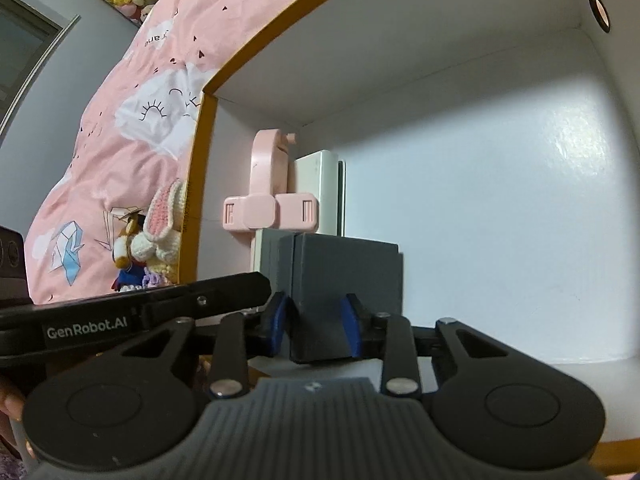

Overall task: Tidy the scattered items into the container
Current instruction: 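Carry the black box and slim white box with both tools down into the orange box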

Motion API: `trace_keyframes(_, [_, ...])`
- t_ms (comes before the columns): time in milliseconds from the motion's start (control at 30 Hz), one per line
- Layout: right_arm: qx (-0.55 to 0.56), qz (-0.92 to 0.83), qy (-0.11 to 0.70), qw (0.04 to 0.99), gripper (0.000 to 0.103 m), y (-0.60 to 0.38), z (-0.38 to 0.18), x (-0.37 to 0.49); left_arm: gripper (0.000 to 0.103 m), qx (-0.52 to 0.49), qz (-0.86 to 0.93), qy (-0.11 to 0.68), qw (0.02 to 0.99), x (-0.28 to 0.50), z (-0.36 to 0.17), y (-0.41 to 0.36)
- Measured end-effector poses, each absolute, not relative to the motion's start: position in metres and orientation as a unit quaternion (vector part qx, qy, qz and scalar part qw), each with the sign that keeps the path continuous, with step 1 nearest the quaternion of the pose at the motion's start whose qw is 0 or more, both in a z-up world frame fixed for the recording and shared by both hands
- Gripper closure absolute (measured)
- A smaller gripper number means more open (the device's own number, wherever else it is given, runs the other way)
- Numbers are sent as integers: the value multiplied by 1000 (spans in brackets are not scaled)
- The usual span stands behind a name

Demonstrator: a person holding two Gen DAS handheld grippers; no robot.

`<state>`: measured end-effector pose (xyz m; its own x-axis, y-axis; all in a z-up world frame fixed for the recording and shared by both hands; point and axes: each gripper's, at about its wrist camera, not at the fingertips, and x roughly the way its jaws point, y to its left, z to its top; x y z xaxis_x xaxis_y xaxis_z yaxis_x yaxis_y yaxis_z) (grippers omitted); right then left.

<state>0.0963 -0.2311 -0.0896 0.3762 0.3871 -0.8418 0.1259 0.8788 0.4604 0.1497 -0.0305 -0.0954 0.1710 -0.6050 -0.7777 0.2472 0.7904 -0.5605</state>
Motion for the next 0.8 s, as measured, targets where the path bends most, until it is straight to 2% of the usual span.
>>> trace_keyframes(367, [175, 60, 541, 820, 65, -234, -77, 87, 86, -167, -278, 562, 761, 145, -90, -20])
trace_keyframes(600, [158, 53, 540, 825, 65, -238, -72, 86, 86, -159, -265, 579, 755, 147, -100, -22])
trace_keyframes(800, [155, 54, 546, 821, 62, -237, -73, 88, 80, -166, -253, 580, 757, 152, -107, -22])
